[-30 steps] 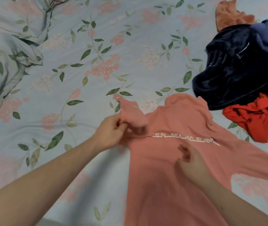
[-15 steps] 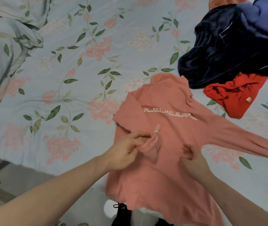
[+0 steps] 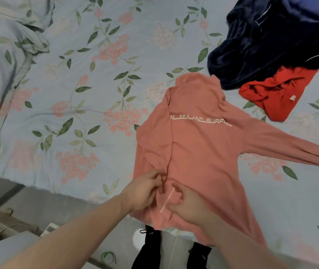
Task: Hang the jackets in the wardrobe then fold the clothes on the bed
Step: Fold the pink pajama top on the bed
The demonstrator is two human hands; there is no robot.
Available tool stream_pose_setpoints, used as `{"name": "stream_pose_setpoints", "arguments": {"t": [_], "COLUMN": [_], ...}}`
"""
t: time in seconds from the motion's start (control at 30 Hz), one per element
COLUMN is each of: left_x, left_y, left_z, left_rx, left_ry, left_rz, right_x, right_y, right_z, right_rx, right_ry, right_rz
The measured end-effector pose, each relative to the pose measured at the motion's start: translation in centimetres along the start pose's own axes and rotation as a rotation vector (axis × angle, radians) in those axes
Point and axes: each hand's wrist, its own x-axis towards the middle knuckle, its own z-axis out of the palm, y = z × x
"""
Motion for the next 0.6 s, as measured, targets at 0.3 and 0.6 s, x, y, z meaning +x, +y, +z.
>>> {"name": "stream_pose_setpoints", "arguments": {"t": [0.3,0.6], "left_x": [-1.1,-3.0], "left_y": [-1.8,-6.4], "left_z": [-1.1,1.8], "left_rx": [-0.179,-0.117], "left_ry": [0.050,-0.209], "left_rz": [-0.060,-0.296], "right_x": [0.9,0.8], "right_y": [-1.7,-1.0], "right_z": [4.6,6.0], "right_rx": [-0.061,-0.493], "right_ry": [0.259,0.079], "right_rz": [-0.061,-0.016]}}
